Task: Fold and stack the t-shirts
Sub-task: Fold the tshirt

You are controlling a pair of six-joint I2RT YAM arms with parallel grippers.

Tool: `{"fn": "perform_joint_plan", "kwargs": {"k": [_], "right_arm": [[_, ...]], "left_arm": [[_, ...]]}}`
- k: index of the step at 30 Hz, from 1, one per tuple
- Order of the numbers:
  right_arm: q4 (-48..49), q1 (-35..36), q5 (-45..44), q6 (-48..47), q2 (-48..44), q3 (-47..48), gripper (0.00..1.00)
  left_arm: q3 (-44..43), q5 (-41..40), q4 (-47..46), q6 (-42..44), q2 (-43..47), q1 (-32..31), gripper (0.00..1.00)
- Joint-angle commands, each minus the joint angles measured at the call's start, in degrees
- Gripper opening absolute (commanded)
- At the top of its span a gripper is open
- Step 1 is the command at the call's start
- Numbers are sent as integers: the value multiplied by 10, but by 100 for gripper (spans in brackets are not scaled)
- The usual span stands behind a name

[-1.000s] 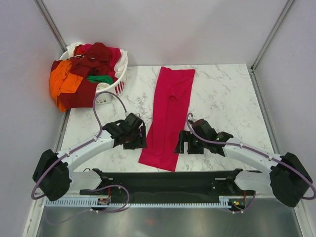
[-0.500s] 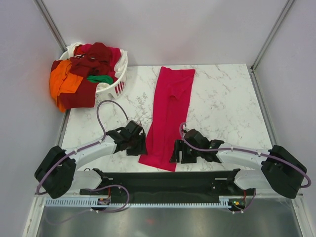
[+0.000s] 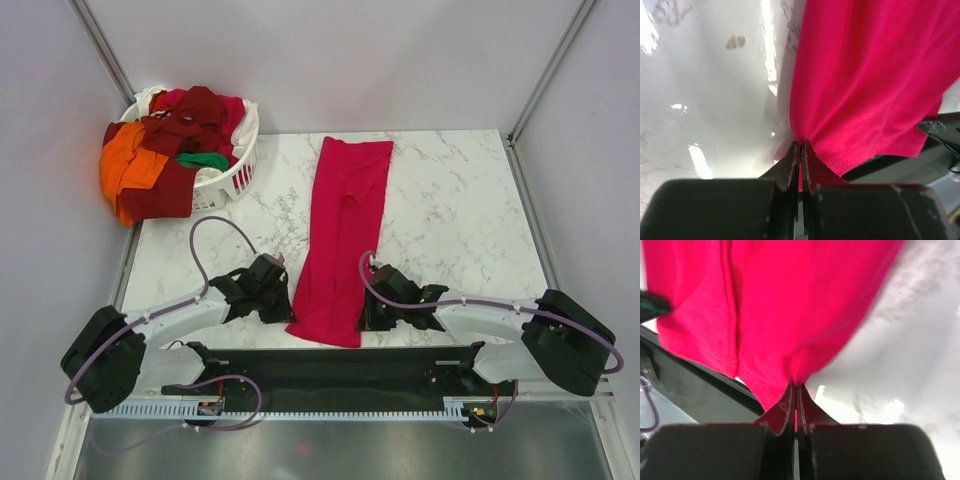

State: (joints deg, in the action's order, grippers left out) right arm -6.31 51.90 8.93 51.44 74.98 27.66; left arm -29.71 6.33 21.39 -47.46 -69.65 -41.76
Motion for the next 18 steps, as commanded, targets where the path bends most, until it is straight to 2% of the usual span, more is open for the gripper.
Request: {"fn": "perform_joint_plan", "kwargs": {"k": [1, 5, 6, 8, 9, 10, 11, 12, 13, 15, 18], "right_arm": [[-71, -3, -86, -9, -63, 6, 0], [-174, -14, -156, -14, -117, 14, 0], [-181, -14, -157, -13, -121, 14, 3], [-194, -14, -147, -14, -115, 13, 38], [-198, -14, -144, -13, -110, 11, 72], [-202, -14, -143, -10, -108, 8, 82], [-204, -13, -139, -10, -110, 2, 89], [-206, -13, -139, -6, -120, -2, 90], [-207, -13, -137, -1, -127, -7, 91], [-209, -13, -127, 5, -155, -21, 93], [-199, -13, -96, 23, -191, -41, 91]], "left_arm": [[27, 19, -12, -101, 67, -13, 2], [69, 10, -14, -155, 145, -31, 3], [72, 5, -13, -163, 151, -37, 4], [76, 6, -13, -163, 154, -39, 26], [76, 15, -13, -163, 145, -41, 40], [76, 19, -13, -163, 140, -43, 62], [75, 24, -13, -163, 135, -51, 70], [76, 25, -13, -164, 128, -57, 74], [77, 22, -13, -166, 128, -64, 96], [83, 13, -13, -170, 130, -76, 98], [97, 2, -13, -177, 142, -82, 95]]}}
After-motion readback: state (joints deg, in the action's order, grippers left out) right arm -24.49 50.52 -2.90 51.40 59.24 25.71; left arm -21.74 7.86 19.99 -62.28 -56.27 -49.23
